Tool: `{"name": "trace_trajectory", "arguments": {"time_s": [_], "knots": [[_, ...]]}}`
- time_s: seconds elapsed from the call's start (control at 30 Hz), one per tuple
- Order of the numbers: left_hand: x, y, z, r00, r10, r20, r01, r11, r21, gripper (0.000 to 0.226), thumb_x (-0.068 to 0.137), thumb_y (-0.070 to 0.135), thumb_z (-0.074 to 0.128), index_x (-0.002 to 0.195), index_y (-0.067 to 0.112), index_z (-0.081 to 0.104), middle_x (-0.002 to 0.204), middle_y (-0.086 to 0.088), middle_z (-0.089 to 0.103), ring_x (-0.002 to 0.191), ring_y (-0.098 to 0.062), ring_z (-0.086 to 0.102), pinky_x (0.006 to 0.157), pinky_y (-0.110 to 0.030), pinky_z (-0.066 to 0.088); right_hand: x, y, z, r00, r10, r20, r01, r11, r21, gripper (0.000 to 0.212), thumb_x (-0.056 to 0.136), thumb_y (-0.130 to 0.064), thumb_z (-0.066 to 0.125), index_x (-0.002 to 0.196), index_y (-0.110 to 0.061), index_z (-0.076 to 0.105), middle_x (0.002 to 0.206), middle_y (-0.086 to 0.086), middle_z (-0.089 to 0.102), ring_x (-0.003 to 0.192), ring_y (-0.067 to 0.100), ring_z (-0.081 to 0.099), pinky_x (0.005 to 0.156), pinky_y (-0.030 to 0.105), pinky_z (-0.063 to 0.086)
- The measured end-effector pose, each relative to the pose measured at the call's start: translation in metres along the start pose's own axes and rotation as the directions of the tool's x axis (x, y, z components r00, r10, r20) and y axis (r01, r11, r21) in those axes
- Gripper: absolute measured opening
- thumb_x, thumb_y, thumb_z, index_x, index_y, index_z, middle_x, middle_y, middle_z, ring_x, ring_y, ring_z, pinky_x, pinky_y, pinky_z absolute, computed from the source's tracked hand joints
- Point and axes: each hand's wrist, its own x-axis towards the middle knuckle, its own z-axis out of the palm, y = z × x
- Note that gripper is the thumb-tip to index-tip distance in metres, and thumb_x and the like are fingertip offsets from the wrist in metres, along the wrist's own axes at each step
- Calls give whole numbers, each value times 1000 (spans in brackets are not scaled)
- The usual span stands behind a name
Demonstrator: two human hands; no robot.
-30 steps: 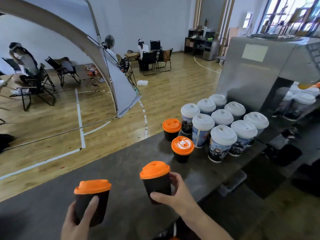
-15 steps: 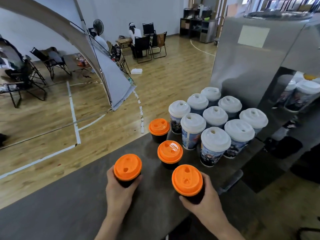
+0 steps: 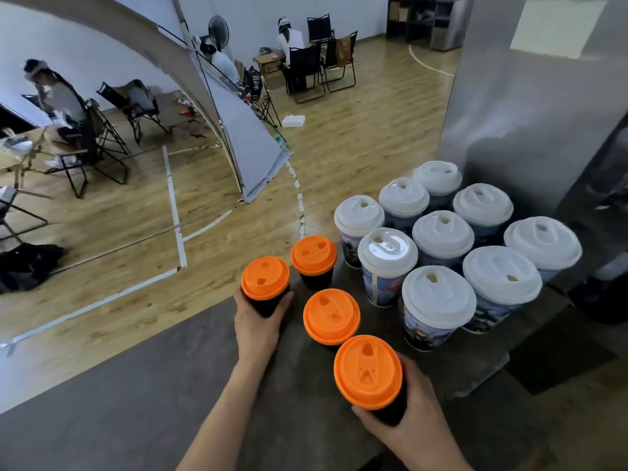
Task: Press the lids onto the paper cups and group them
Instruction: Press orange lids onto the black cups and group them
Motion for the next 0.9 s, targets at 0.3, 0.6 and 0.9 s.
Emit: {"name": "trace_trajectory", "arguments": {"time_s": [0.3,0.6,0.9], "knots": [[-87,-8,-30,976,213,-42,-211,976,63,84,79,14,88,141,44,41,136,19,56,118,-5,60,97,-25,53,3,13,-12,997,-52,59,51,999,10,88,51,-50,91,130,-39,54,129,-20,62,121,-3,58,99,36,51],[-82,17,14,900,242,362,-298,949,105,87,70,54,88,143,32,47,139,16,58,130,-4,54,110,-31,44,-3,12,-15,997,-58,-42,56,997,-47,105,40,-23,106,127,-42,51,119,-31,54,106,6,60,93,32,48],[-74,29,41,923,193,331,-273,939,212,94,66,76,69,141,23,51,130,3,63,119,-16,57,95,-27,39,10,22,-13,995,-99,-12,98,993,-64,98,47,-16,106,133,-11,58,127,0,62,121,10,58,101,33,49]]}}
